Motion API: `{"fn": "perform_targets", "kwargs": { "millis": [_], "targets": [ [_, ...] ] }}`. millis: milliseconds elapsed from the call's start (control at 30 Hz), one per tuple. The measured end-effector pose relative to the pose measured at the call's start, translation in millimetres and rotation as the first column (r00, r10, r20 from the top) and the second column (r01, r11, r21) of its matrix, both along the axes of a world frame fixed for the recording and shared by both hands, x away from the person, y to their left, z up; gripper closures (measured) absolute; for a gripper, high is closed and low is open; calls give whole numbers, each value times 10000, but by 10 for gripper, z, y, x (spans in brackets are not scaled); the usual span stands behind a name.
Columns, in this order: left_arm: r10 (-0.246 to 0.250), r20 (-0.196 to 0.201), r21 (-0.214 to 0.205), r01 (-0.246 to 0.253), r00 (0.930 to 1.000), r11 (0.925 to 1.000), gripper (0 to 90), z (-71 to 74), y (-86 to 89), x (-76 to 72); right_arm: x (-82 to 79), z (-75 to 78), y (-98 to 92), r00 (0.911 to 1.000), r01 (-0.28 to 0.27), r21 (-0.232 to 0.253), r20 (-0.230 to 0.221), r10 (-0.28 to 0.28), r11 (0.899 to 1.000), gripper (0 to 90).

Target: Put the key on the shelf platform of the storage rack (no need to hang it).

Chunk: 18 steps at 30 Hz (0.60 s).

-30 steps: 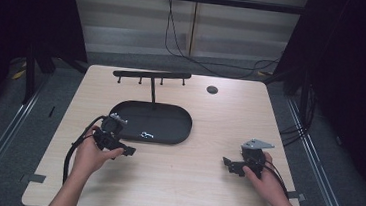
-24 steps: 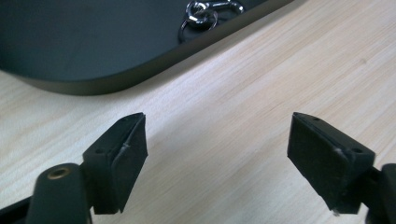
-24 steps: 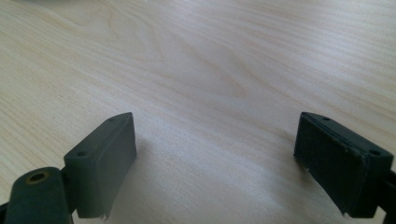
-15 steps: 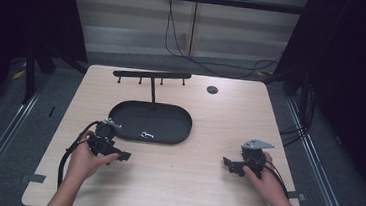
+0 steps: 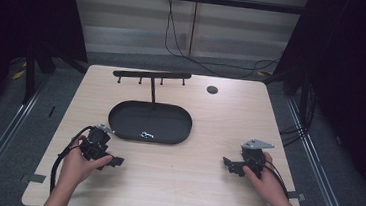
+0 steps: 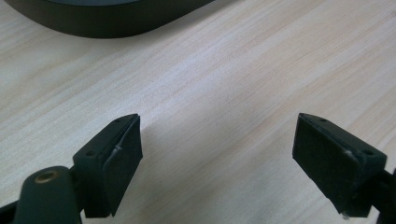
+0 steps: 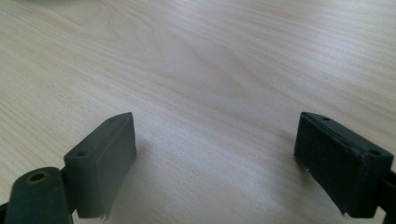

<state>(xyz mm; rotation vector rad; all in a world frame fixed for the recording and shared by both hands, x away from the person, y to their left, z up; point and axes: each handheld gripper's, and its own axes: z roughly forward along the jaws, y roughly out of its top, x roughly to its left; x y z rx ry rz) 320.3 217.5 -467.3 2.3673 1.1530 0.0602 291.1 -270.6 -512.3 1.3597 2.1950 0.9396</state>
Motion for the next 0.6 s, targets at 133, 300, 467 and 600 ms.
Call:
{"fn": "perform_targets", "kwargs": {
  "millis": [133, 300, 467, 600],
  "targets": [
    [-219, 16, -19, 219, 9998, 9998, 156, -15, 39, -30, -1, -1, -1, 10000, -10, -11, 14, 10, 10000, 123],
    [-595, -102, 193, 597, 9982, 9980, 157, -70, 75, -71, -4, -1, 0, 10000, -4, -10, 17, 4, 10000, 123],
    [-834, -14, 239, 834, 9965, 9962, 156, -101, 103, -96, -5, -1, 0, 10000, -3, -5, 12, 3, 10000, 123],
    [-890, 191, 218, 886, 9958, 9958, 156, -132, 152, -102, -8, 0, 1, 10000, -2, -1, 6, 2, 10000, 123]
  ]
}}
